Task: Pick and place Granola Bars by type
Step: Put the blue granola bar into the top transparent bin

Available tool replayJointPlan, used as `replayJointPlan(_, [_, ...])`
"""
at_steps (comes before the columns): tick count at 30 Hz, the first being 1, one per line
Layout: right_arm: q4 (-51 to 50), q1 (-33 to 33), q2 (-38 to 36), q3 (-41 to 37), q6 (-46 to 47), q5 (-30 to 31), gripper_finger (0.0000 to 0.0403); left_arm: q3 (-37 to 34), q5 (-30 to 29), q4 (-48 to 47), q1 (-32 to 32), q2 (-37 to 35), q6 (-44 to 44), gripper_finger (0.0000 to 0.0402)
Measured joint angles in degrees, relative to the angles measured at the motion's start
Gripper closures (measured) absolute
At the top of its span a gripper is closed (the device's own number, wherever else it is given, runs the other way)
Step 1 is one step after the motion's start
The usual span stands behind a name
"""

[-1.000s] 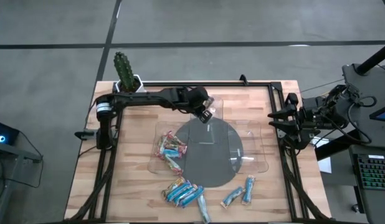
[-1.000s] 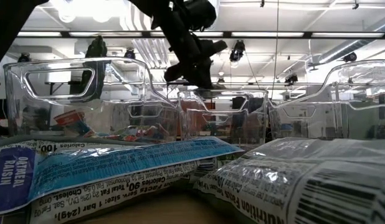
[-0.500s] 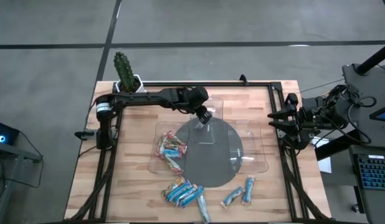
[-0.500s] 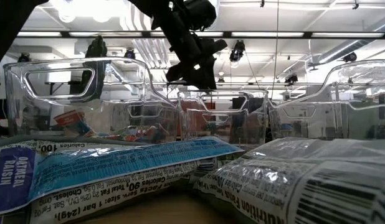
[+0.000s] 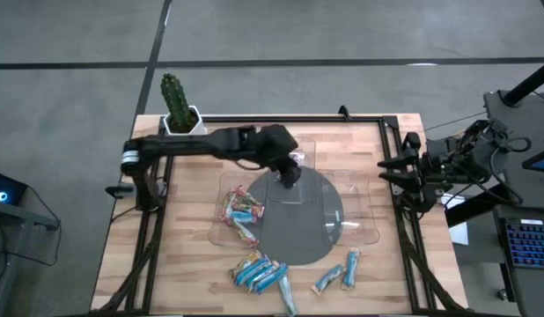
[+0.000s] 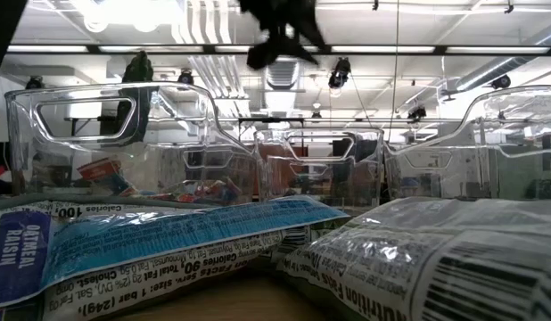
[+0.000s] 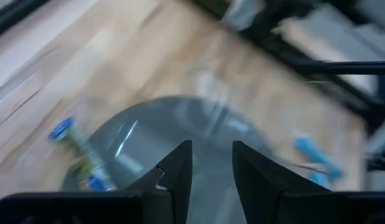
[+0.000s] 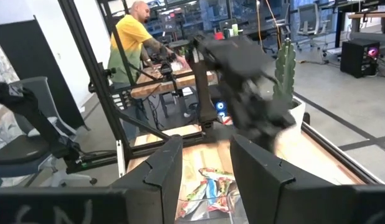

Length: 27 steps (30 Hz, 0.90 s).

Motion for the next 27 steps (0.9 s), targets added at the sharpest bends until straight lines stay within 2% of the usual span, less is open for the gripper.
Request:
replayJointPlan(5, [-0.64, 0.0, 0.22, 0.0, 0.26, 0.01, 0.0275, 1.33, -0.04, 0.85, -8.12, -5.75, 1.93, 0.0305])
replayJointPlan(11, [-0.61, 0.0, 0.36, 0.0, 0.48, 0.0, 0.0275, 1.24, -0.54, 0.5, -19.12, -9.08, -6.32, 0.0305])
replayJointPlan(18, [-0.61, 0.0, 0.81, 0.0, 0.48, 0.02, 0.0275, 1.15, -3.69, 0.41, -30.48, -6.13, -13.22, 0.0305])
replayJointPlan(27, [-0.58, 0.0, 0.81, 0.0, 0.48, 0.02, 0.0275, 1.15, -4.1, -1.35, -36.4, -0.41, -24.36, 0.0305])
